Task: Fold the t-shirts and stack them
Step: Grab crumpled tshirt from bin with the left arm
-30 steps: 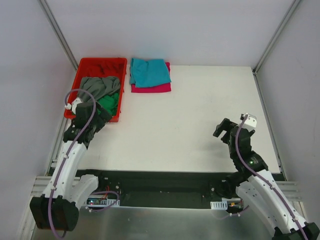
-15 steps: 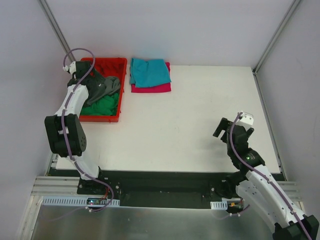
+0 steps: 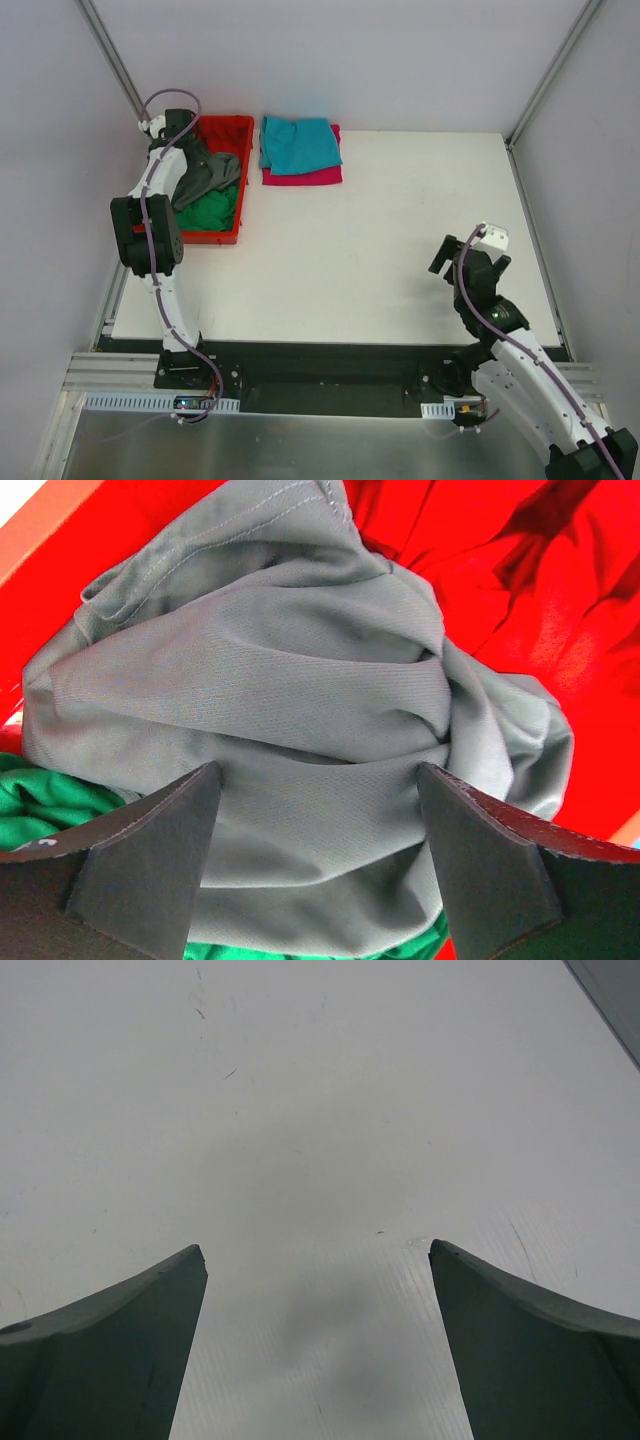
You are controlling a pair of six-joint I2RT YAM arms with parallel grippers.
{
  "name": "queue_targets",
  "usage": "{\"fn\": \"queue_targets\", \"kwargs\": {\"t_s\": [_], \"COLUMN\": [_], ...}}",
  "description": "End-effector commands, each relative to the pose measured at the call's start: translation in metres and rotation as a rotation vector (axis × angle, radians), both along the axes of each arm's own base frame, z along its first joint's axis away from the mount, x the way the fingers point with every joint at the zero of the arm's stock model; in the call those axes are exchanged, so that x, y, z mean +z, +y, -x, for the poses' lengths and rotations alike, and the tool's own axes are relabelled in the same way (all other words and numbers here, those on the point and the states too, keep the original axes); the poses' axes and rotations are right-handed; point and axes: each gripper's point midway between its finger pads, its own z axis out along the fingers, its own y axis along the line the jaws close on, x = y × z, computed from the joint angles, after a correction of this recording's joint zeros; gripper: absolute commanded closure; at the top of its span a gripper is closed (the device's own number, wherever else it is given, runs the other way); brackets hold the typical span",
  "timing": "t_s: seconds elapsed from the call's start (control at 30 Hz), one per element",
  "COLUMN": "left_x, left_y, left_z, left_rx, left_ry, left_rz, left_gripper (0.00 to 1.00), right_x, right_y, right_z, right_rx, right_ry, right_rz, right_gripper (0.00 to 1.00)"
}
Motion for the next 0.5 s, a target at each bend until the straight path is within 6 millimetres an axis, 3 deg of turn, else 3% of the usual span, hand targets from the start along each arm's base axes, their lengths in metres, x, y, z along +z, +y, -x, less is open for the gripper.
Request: {"fn": "queue_targets", "kwargs": {"t_s": [0.0,0.13,0.23,0.47], "left_x": [-0.001,0.007,0.033,0.131], "left_y": [0.011,0.017,0.02,0.015], "left_z": [0.006,0.011,0.014,0.035], "left_rx": [0.015,0.031,0.041,0.04], "left_ry": [0.059,0.081,0.05,-0.147], "left_rz": [-0.042,-0.068,-0.087,-0.091], "left_gripper": [0.27,0.65,0.97,1.0], "right_x": [0.007,0.006,0.004,0.005], "right_y": [-0.007,-0.008,-0.008,-0.007], "right_z": [-0.004,-0.004,-0.003,-0.002], "right_rx": [-0.034,-0.043,-0.04,-0.038], "right_ry": [-0.019,-0.008,-0.002,-0.012], "right_rz": [0.027,0.039,0.038,0.026], "right_gripper": [0.04,0.04,0.04,0.04]}}
